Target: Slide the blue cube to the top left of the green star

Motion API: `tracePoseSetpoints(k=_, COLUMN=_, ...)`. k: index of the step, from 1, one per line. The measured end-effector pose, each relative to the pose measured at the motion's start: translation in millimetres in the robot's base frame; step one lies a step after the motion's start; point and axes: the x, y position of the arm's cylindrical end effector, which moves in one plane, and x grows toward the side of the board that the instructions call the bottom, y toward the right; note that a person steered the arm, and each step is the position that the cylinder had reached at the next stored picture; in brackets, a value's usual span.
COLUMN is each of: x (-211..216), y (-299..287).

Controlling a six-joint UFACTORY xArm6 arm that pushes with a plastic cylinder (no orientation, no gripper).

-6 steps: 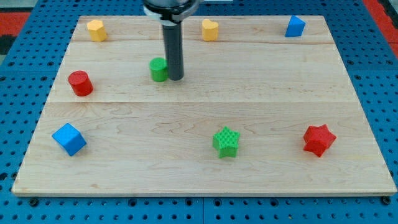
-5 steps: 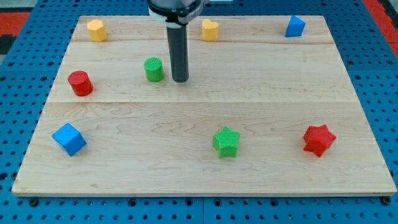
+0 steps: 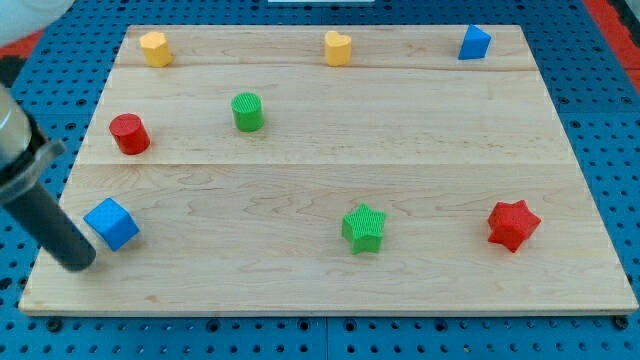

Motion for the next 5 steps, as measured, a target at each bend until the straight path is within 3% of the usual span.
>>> tracePoseSetpoints(k=2, x=-51.3, y=19.2)
tracePoseSetpoints(k=3, x=-51.3, y=76.3)
tracePoseSetpoints(k=5, x=-104.0, y=123.3)
